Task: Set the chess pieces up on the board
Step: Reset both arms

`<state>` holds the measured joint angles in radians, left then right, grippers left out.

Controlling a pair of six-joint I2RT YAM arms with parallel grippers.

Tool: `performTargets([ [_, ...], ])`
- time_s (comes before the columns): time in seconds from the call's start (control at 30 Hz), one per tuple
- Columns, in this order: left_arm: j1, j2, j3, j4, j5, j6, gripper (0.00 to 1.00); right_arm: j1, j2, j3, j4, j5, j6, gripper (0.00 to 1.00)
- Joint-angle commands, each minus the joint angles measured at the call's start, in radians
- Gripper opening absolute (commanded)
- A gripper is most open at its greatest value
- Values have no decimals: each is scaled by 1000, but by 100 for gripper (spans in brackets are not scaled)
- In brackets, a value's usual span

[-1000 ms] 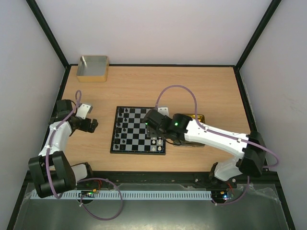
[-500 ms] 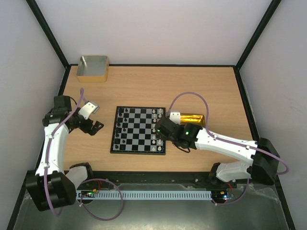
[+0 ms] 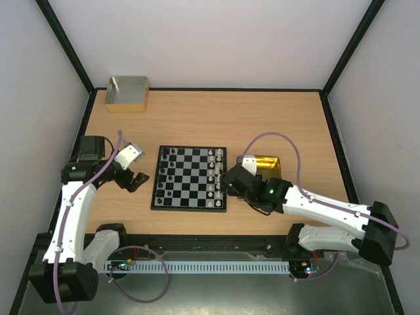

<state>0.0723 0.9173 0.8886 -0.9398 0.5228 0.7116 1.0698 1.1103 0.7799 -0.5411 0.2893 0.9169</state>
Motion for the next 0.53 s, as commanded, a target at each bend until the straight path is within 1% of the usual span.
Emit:
performTargets([
  [0.0,-8,-26,-3,-22,-6,-16,99,0,-39,-27,29,27,7,98],
  [0.4,-39,-40,-7,-7,-21,-32,99,0,-43,-38,50,24,4,98],
  [0.5,-50,-39,-7,-4,-24,-35,99,-1,-32,-17,29,46,12,98],
])
